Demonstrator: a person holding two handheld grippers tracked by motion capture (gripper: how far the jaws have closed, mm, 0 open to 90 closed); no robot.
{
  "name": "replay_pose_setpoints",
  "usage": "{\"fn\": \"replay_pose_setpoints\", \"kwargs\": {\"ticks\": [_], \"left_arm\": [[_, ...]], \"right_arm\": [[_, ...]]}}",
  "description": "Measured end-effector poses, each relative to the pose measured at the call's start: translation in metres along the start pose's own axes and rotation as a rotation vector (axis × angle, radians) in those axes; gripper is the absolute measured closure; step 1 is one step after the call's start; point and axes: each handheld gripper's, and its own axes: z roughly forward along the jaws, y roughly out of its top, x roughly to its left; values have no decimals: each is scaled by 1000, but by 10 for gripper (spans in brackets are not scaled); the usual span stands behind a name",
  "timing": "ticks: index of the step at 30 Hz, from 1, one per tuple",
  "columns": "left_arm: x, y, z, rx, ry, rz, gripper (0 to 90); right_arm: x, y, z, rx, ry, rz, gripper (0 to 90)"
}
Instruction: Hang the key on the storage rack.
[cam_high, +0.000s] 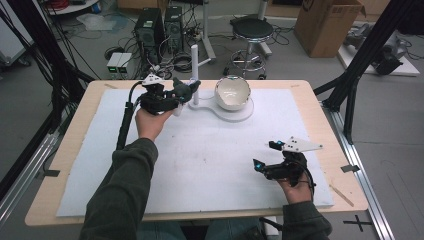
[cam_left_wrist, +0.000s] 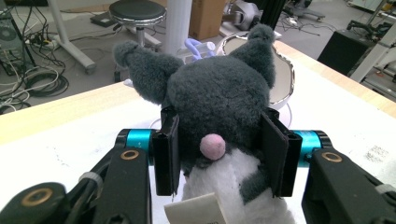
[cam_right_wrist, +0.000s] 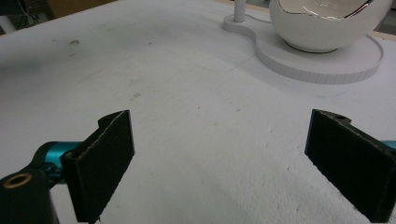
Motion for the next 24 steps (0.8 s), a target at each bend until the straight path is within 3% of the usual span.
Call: {"fn": "replay_pose_setpoints", "kwargs": {"ticks": [12, 24], "left_arm": [[5, -8, 4, 21, 22, -18, 544], [2, -12, 11, 46, 27, -8, 542]], "right_arm": [[0, 0, 0, -1, 2, 1, 76], [0, 0, 0, 1, 5, 1, 76]]}}
